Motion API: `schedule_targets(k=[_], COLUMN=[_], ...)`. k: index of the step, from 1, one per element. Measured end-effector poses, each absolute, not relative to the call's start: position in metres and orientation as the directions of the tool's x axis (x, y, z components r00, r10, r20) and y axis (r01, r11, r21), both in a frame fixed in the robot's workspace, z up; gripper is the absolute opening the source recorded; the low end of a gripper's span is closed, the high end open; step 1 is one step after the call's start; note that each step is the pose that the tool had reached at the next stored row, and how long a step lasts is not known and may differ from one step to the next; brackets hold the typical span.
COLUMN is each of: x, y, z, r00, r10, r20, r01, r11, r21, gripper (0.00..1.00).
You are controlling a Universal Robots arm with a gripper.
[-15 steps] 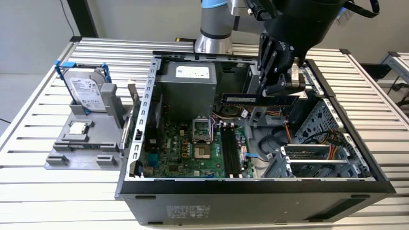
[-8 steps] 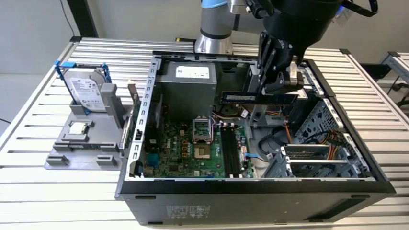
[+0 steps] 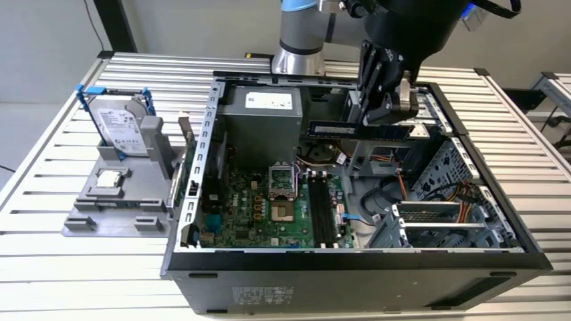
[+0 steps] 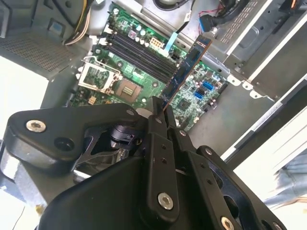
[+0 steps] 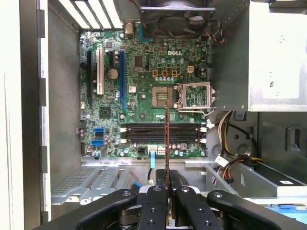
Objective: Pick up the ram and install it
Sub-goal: 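Insert the ram into the slot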
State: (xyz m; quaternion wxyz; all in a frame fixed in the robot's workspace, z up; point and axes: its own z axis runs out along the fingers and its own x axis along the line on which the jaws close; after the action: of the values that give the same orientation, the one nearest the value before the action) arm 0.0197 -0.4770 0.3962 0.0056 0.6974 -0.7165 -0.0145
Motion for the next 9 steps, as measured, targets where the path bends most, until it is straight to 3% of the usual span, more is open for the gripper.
schedule_targets(k=[9], x=[0.0198], y=[-0.4679], z=[0.3961], r00=[-0.06], r10=[-0.998], r20=[-0.012], r01=[-0.998], r11=[0.06], r21=[0.029], gripper=[0.0])
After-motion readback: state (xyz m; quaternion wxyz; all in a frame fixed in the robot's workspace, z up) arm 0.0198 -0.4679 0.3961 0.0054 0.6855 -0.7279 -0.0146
